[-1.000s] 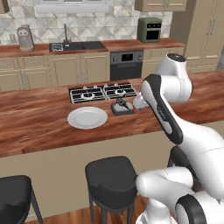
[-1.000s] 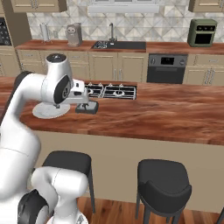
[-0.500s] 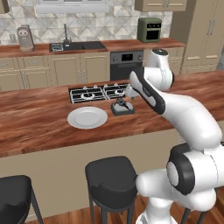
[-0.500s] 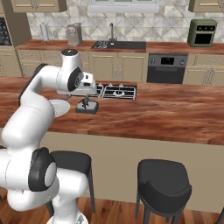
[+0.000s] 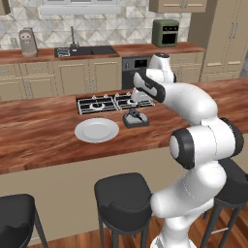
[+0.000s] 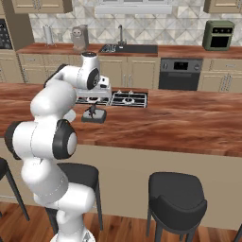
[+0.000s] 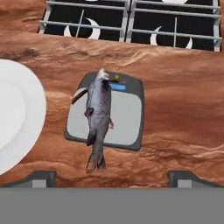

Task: Take the fish from the fridge and place it on the digital scale on the counter by the fridge. Wait a few seconds for a reading, then move it to the plate on the dining counter.

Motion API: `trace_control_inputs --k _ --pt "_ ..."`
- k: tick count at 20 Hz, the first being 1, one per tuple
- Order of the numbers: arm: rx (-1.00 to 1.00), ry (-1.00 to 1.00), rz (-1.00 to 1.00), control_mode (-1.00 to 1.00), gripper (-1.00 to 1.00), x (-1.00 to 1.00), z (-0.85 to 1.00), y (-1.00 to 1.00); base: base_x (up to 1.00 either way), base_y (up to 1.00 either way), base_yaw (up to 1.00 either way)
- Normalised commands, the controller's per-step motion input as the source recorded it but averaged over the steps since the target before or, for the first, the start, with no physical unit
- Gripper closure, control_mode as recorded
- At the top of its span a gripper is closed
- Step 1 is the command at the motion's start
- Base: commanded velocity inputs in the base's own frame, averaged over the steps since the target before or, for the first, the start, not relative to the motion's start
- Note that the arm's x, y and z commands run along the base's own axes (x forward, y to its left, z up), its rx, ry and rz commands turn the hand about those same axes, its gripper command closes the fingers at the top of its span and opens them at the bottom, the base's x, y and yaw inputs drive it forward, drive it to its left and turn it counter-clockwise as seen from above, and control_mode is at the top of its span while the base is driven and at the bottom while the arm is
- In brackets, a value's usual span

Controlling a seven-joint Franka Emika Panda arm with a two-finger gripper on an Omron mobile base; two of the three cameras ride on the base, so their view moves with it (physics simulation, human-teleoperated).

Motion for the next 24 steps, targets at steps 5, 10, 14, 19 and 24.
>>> trace_control_inputs --k 5,10,14,19,24 --pt "0.00 0.01 0.00 -1.00 -1.00 0.40 -0.32 0.03 0.00 0.00 0.00" --pt "0.00 0.00 0.00 -1.00 -1.00 0.06 -0.02 0.16 0.00 0.00 0.00" --pt "0.00 0.02 0.03 -1.00 -1.00 0.00 -0.15 0.31 0.00 0.00 0.00" --pt "-0.02 0.00 0.01 -1.00 -1.00 0.13 -0.41 0.17 0.00 0.00 0.00" --pt "0.00 0.00 0.00 -1.00 -1.00 0.01 -0.53 0.00 0.00 0.00 0.00"
